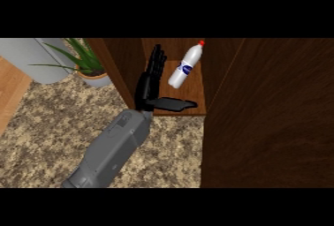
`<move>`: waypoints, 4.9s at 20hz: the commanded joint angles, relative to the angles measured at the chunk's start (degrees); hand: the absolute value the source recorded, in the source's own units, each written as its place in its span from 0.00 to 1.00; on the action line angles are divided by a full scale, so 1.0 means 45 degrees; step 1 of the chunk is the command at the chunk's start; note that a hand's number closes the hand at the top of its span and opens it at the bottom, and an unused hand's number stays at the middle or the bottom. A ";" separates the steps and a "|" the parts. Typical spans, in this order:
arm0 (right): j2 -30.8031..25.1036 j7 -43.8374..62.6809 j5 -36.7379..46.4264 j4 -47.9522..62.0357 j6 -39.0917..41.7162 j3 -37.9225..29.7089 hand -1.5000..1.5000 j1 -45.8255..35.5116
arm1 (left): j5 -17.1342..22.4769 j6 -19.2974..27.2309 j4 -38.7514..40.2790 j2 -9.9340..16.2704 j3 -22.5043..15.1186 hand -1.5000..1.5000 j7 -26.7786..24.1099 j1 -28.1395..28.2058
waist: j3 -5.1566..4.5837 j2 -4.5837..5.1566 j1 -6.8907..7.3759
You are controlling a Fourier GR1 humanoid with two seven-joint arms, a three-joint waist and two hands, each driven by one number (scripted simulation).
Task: Pick up the bottled water, place it into the cabinet and close the cabinet
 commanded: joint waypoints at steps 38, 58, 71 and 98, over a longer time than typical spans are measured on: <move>-0.4420 0.1128 0.4506 -0.3344 0.3430 0.5613 1.00 -0.0554 | 0.2205 -0.2718 -1.3948 0.6557 0.0701 0.00 0.1345 1.2693 | -0.0112 -0.0124 0.0395; -0.3576 0.2891 0.2646 -0.1575 0.1662 0.8259 1.00 -0.2775 | 0.3883 -0.5403 -1.4710 0.8649 0.2857 0.00 0.1431 1.4177 | -0.0186 0.0319 0.1850; -0.4379 0.3674 0.2651 -0.1216 0.2030 0.6995 1.00 -0.5159 | 0.4208 -0.6516 -1.4608 0.9364 0.3213 0.00 0.1694 1.4167 | -0.0326 0.0575 0.3071; -0.4283 0.4418 0.0802 -0.0111 0.2293 0.6672 1.00 -0.7636 | 0.4595 -0.7157 -1.4228 0.9738 0.3666 0.00 0.1889 1.3799 | -0.0360 0.0969 0.3405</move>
